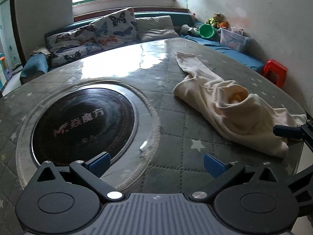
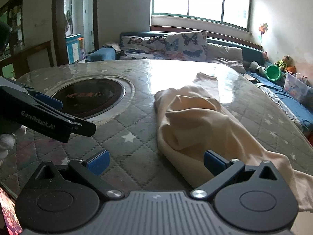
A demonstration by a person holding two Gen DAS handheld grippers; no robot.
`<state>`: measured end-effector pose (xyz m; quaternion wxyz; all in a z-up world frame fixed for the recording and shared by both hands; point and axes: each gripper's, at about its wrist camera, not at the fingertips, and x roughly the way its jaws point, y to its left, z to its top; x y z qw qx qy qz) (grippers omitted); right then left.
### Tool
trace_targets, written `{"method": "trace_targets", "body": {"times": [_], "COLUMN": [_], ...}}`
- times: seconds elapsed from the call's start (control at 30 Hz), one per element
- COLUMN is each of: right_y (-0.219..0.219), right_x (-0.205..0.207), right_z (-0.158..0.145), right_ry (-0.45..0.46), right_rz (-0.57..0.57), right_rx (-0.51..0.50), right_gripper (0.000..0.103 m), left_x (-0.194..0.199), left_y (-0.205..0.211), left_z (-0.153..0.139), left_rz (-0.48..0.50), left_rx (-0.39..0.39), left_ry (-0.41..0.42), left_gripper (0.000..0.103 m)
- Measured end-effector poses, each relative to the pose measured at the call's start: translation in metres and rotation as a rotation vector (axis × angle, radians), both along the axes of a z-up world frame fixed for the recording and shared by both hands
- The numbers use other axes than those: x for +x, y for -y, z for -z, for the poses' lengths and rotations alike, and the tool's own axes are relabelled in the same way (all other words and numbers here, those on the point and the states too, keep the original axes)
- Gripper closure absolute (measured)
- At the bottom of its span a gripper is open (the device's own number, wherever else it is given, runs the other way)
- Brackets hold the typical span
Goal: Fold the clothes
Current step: 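Move both tools toward the cream garment lying beside the cooktop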
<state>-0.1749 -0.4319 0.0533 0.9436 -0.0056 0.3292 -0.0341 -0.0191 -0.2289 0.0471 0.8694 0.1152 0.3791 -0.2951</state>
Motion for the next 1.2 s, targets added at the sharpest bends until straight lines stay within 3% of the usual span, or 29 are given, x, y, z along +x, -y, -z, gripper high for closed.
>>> {"method": "trace_targets", "body": {"times": [0.17,0.53,0.77,1.2], "right_y": [0.005,0.014,0.027,0.046], "right_x": [-0.003,-0.005,-0.004,0.004], "right_z": [-0.003,-0.007,-0.011,-0.013], "right_ry": [0.004,0.021,0.030,0.024], "right_rz": [0.015,0.040,0.069,0.114], "right_rx": [-0.006,-0.007,0.009,0.020], "right_gripper": [0.000,0.000,0.000,0.003], "left_x": [-0.002,0.002,0.006,0.014], "left_y": [0.010,0.025,0.034,0.058], "left_z": [-0.003,-0.003,0.000,-0.007], "left_rz": [-0.003,0.029,0.024,0.064], "left_rx": [0.007,-0.025,0.022,0.014], "left_ry": [0.034,-0.010,-0.005,-0.008], "left_gripper": [0.000,0.000,0.000,0.000]}}
